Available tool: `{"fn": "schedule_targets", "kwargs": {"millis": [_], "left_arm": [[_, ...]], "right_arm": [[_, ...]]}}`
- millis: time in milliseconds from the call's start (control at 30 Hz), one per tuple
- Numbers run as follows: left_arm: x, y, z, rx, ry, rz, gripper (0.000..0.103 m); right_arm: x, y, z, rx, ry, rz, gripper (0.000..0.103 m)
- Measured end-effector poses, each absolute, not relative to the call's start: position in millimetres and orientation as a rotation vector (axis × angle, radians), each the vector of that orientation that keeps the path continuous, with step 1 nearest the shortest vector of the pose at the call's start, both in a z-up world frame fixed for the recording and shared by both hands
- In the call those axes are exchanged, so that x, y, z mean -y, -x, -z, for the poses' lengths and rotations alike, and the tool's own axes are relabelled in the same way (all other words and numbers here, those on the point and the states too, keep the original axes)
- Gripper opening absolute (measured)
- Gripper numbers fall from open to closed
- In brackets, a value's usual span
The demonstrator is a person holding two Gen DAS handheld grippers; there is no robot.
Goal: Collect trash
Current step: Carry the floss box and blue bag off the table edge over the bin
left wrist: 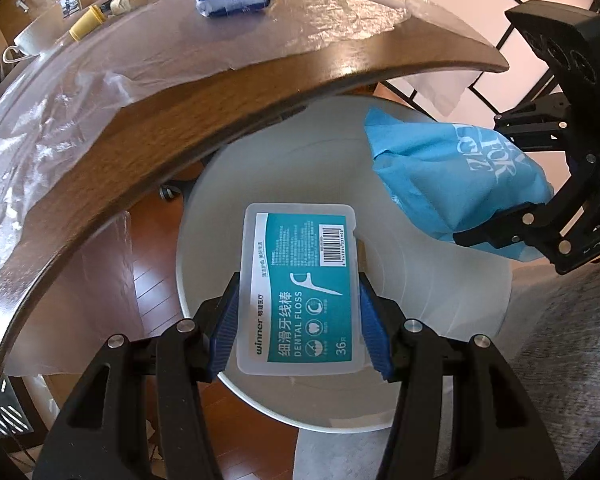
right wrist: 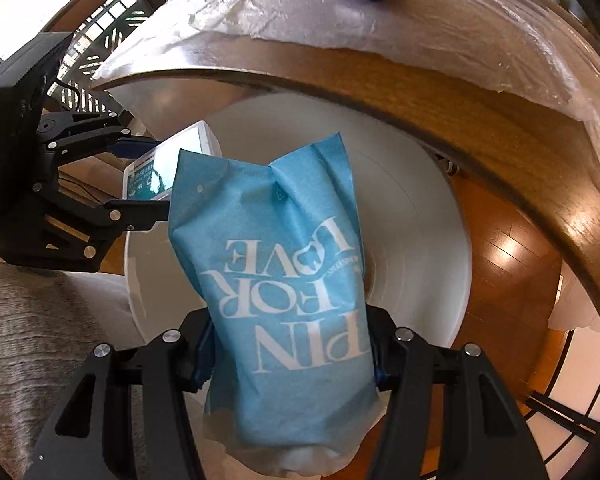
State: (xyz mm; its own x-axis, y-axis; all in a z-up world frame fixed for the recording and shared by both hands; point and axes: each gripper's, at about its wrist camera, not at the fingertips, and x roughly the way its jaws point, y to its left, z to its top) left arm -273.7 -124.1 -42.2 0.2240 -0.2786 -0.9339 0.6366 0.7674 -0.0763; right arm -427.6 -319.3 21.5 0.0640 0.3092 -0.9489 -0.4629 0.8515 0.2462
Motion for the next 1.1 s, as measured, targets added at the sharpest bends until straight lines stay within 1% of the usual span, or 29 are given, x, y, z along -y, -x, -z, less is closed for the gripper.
{"fn": "schedule_targets", "kwargs": {"millis": [467, 1100], "left_arm": [[147, 267, 60, -1.213, -0.395, 0.656, 0.055], [154, 258, 72, -1.263, -0.403, 0.648, 0.055]], "right_arm": [[304, 417, 1, -1.424, 0.145, -0.553, 0.056], [286, 405, 7, -1.456, 0.153, -0.511, 0.056]]}}
